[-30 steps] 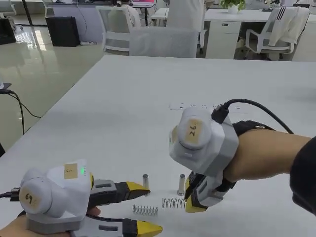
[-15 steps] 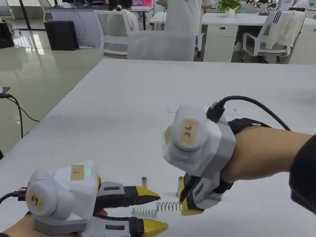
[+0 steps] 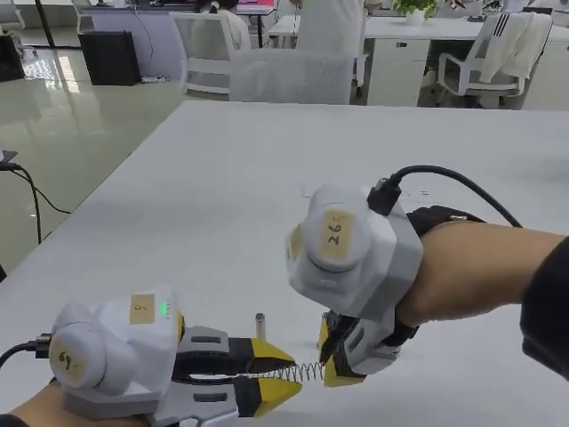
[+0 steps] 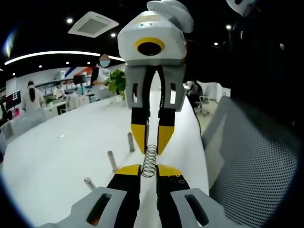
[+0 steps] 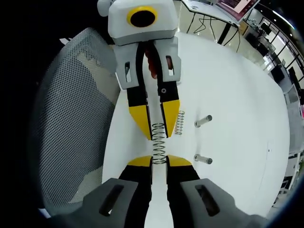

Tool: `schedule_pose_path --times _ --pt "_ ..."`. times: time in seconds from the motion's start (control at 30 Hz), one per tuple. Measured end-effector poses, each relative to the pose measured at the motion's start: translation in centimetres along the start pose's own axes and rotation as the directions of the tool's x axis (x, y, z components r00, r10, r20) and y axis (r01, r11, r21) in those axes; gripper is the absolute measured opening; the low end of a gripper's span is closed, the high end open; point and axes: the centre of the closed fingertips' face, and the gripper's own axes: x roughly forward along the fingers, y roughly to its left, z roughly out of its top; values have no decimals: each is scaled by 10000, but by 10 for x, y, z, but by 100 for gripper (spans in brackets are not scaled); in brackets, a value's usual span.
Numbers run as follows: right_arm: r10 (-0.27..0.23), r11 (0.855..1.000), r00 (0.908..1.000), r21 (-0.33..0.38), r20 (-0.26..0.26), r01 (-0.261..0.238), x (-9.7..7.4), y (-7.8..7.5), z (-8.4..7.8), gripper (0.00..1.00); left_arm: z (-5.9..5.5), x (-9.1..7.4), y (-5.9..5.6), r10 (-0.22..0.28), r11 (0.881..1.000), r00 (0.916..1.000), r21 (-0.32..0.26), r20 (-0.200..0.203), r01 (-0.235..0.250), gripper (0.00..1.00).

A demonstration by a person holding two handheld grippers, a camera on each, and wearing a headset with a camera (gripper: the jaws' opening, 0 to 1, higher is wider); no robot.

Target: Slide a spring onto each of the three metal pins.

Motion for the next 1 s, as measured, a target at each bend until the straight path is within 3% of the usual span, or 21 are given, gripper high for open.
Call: schedule_pose_path --times 0.4,1.0 --pt "-212 9997 9992 -108 350 216 -15 -1 12 8 -5 1 2 74 10000 9998 24 -180 -73 3" --pt "-339 9976 9933 -571 1103 404 -28 2 45 8 -4 2 -2 -29 10000 9999 68 -156 30 3"
